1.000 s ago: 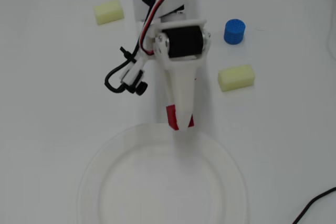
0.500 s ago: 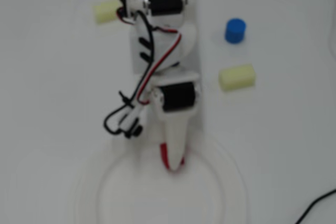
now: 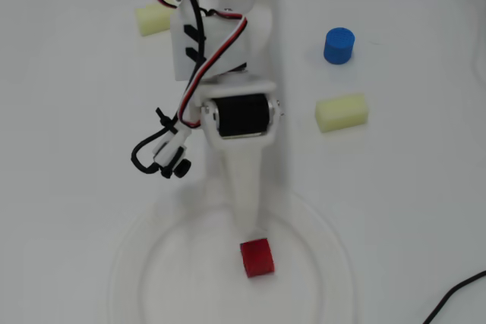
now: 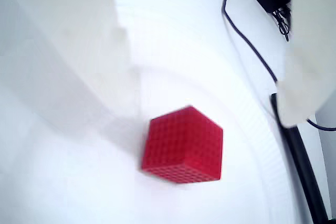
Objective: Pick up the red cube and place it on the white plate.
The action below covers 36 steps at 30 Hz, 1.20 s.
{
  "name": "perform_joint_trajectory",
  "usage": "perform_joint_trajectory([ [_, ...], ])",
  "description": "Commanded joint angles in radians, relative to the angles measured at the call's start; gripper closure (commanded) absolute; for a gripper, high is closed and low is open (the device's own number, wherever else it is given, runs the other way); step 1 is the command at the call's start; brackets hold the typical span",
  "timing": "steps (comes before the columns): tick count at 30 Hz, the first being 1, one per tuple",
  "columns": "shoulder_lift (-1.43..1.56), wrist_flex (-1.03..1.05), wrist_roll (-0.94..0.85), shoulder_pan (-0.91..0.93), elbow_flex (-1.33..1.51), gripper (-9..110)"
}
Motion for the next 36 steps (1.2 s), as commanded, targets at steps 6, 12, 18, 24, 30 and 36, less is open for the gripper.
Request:
perform_joint_trajectory([
  [6,0.276,0.229,0.078,0.017,-0.037,70],
  [12,0.595,0.334,0.114,0.032,0.176,62],
  [18,1.066,0.331,0.179,0.044,0.604,59],
  [24,1.526,0.394,0.130,0.018,0.980,60],
  [30,1.753,0.583,0.112,0.064,1.131,57],
  [36,1.839,0.627,0.155,0.072,1.299,56],
])
